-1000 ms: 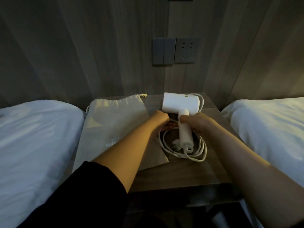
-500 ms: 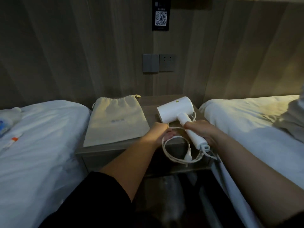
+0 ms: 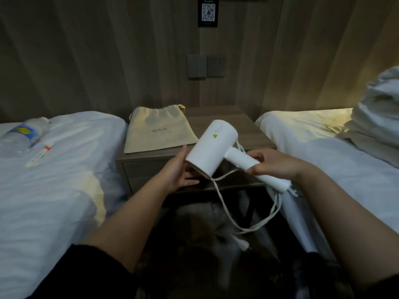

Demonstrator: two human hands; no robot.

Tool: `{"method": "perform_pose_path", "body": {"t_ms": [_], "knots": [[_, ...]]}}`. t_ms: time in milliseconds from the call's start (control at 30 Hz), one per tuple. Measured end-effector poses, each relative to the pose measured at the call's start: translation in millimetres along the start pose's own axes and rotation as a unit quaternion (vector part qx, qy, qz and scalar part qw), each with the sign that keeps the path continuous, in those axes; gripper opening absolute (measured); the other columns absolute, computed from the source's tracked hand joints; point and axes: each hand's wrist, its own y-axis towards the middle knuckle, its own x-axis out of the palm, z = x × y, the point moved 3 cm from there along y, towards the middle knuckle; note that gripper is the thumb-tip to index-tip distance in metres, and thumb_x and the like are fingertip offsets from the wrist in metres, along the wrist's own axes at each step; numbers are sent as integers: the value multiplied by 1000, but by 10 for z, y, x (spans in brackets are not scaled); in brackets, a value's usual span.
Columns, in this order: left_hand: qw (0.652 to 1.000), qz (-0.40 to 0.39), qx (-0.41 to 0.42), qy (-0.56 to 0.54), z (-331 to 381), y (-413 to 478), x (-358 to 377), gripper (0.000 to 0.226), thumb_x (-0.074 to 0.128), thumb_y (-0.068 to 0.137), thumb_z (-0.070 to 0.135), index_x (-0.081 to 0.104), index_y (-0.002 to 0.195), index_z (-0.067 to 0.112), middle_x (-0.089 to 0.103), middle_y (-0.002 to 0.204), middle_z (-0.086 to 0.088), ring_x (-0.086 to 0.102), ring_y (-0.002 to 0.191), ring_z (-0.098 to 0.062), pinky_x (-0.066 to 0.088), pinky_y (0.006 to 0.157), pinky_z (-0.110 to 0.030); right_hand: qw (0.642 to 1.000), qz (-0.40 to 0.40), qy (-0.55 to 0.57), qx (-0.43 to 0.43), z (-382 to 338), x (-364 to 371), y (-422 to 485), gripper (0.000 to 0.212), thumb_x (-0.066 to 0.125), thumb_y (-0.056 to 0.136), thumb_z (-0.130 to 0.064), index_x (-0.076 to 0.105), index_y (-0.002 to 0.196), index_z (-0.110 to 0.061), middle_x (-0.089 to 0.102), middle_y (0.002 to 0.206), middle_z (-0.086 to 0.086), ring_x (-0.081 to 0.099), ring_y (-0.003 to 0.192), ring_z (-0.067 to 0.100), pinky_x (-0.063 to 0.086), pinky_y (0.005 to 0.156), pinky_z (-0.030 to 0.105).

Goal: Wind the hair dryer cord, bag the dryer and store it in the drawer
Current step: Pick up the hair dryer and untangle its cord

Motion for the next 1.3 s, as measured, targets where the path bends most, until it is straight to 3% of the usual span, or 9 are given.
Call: {"method": "perform_pose_path", "body": {"t_ms": [300, 433, 533, 633, 733, 833, 933, 1067, 1300], "knots": [[964, -52, 135, 222, -406, -257, -119, 79, 76, 57, 26, 38, 126, 27, 56, 116, 0, 58, 106, -17, 51, 84, -32, 990, -63, -110, -64, 46, 496, 79, 23, 75, 70, -26, 61, 85, -36, 60, 86, -13, 55, 82, 9, 43, 73, 27], [969, -27, 169, 177, -426, -265, -255, 66, 76, 51, 30, 49, 111, 34, 60, 111, -3, 59, 105, -23, 52, 85, -38, 987, 3, 142, -73, 96, 543, 162, 11, 62, 87, -17, 66, 96, -20, 68, 95, 1, 63, 81, 9, 47, 78, 25], [965, -32, 183, 183, -324, -289, -375, 70, 73, 47, 37, 49, 113, 33, 60, 115, -6, 59, 107, -24, 51, 89, -42, 917, 32, 392, -71, 228, 502, 223, 10, 53, 88, -4, 57, 95, -11, 70, 90, 10, 64, 65, 16, 51, 62, 27], [966, -20, 192, 172, -280, -272, -498, 72, 73, 45, 37, 49, 113, 32, 60, 116, -6, 58, 108, -24, 50, 89, -41, 881, 67, 464, -63, 438, 485, 280, 37, 69, 68, -10, 53, 101, -12, 74, 82, 8, 64, 57, 16, 53, 53, 26], [971, -1, 199, 129, -258, -245, -552, 70, 70, 43, 34, 51, 110, 27, 62, 106, -2, 61, 95, -17, 52, 76, -29, 860, 115, 496, -26, 591, 534, 320, 22, 55, 85, -4, 55, 106, -10, 75, 70, 2, 66, 55, 11, 54, 55, 23], [982, 8, 174, 74, -289, -203, -572, 79, 69, 44, 35, 48, 118, 20, 63, 100, -4, 63, 86, -18, 54, 66, -29, 796, 74, 601, -11, 618, 644, 362, 26, 69, 73, -33, 73, 91, -14, 75, 76, -2, 71, 66, 10, 56, 58, 20], [991, 22, 132, -4, -328, -178, -560, 81, 69, 50, 32, 46, 125, 15, 65, 95, -7, 69, 74, -17, 56, 58, -32, 725, 52, 687, 12, 632, 721, 436, 44, 48, 84, -46, 76, 90, -13, 74, 95, 9, 71, 80, 19, 57, 71, 29], [989, 42, 88, -111, -361, -156, -559, 85, 71, 56, 37, 43, 132, 11, 64, 108, -15, 68, 87, -25, 58, 66, -37, 744, 46, 660, 93, 770, 817, 504, 69, 19, 89, -65, 58, 113, -12, 61, 122, 18, 58, 112, 29, 43, 95, 46], [956, 64, 96, -270, -373, -131, -546, 73, 70, 69, 34, 41, 132, 11, 64, 103, -15, 63, 91, -30, 55, 81, -47, 859, -89, 492, 108, 730, 976, 417, 60, 32, 81, -62, 60, 108, -16, 68, 91, 12, 62, 85, 21, 46, 75, 33]]}}
